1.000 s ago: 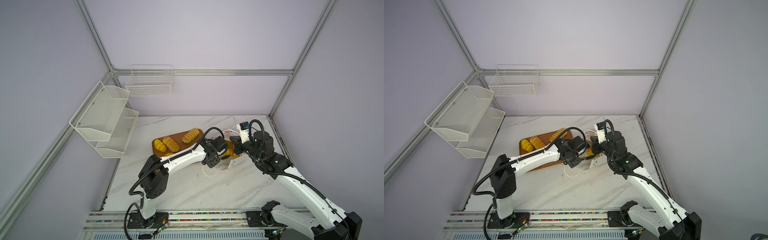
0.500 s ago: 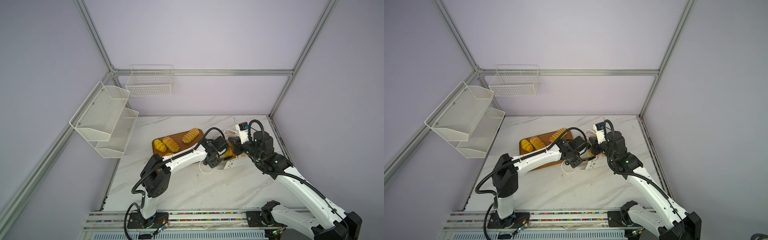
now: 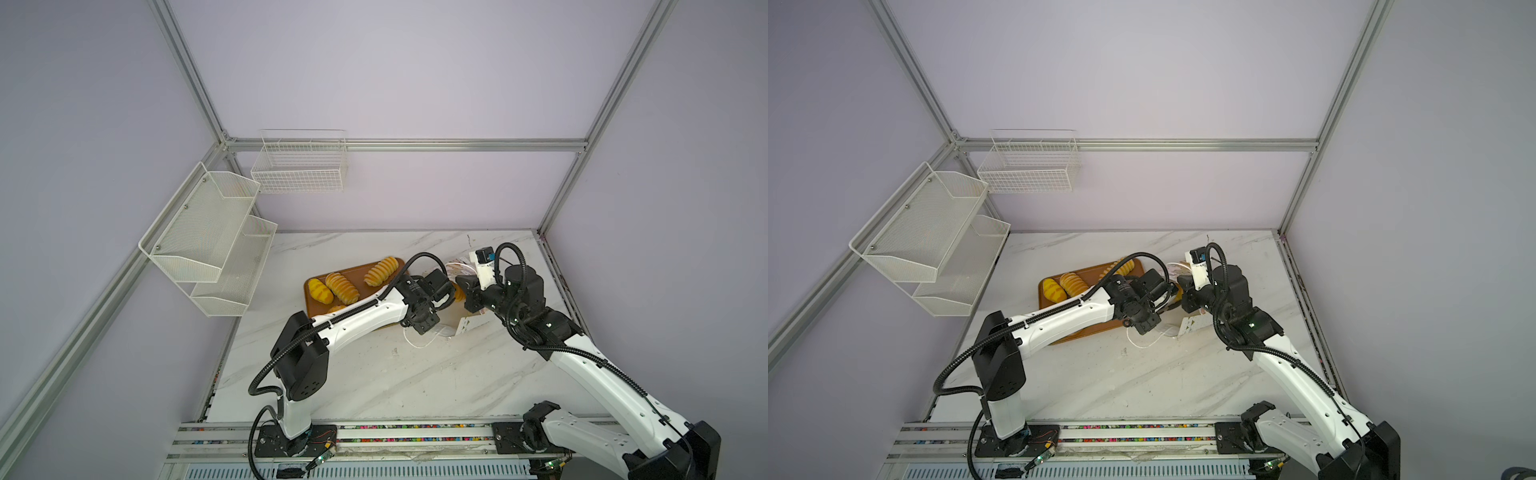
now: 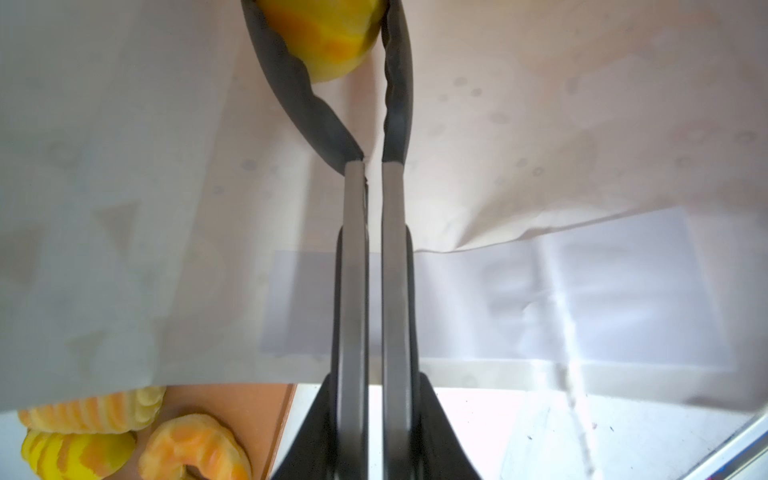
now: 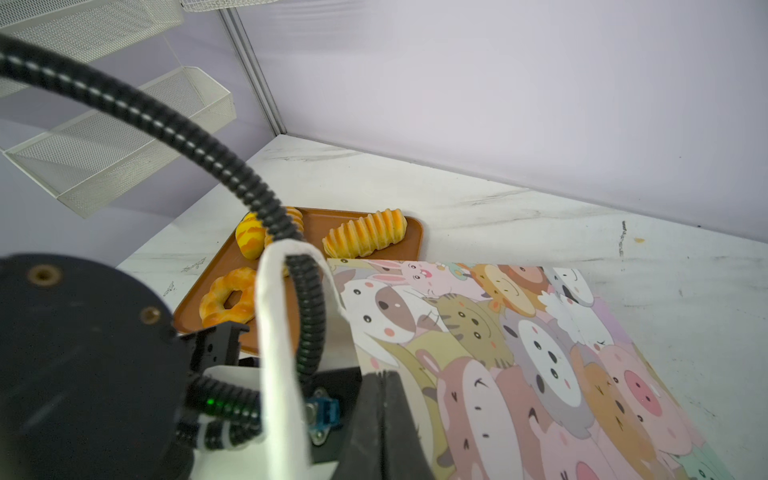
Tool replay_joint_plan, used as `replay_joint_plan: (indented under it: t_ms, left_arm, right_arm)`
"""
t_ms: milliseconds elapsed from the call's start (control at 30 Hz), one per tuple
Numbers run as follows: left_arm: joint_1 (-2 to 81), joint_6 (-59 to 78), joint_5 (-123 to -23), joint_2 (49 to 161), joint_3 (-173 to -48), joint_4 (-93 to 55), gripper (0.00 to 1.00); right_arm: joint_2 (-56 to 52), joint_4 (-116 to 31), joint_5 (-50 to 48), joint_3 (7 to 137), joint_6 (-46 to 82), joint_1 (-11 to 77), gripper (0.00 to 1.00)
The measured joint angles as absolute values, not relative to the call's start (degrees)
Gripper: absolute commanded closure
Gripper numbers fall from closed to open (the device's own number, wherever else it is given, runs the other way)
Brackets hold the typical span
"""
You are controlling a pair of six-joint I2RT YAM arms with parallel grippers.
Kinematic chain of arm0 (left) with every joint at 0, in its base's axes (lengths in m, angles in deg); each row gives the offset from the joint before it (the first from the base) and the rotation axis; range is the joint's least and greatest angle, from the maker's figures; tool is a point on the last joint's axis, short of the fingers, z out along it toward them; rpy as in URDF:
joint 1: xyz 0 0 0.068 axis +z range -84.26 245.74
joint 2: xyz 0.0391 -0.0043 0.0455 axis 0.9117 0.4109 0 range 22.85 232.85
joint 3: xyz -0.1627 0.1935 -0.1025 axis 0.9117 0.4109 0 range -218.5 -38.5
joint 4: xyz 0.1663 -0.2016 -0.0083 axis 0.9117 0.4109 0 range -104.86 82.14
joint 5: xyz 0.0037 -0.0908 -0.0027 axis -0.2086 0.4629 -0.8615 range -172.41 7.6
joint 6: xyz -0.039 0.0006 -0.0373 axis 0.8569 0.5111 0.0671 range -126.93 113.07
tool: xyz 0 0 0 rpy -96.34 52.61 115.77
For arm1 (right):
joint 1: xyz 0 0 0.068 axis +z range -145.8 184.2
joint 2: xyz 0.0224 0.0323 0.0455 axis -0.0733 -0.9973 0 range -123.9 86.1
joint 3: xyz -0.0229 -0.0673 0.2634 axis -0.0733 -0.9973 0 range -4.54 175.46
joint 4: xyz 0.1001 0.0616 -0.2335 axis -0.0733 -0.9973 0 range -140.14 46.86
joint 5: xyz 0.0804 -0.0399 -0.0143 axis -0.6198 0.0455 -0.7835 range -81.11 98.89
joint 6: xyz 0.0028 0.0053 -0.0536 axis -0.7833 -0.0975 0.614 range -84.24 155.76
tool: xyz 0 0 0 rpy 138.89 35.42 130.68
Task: Take the fake bread out of the paper bag
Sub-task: 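Close the left tongs on the striped yellow bread and pull it out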
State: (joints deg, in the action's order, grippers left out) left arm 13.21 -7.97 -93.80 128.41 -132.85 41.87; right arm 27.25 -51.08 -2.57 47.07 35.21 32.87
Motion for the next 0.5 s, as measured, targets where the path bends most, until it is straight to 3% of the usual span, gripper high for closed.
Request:
replay_joint_plan:
  t_ms: [500]
  left_arm:
    - [13.23, -4.58, -95.25, 116.52, -127.82, 48.47, 0.94]
  right_arm:
    - [26.51, -48.35, 0.18, 47.07, 36.47, 32.87, 1.00]
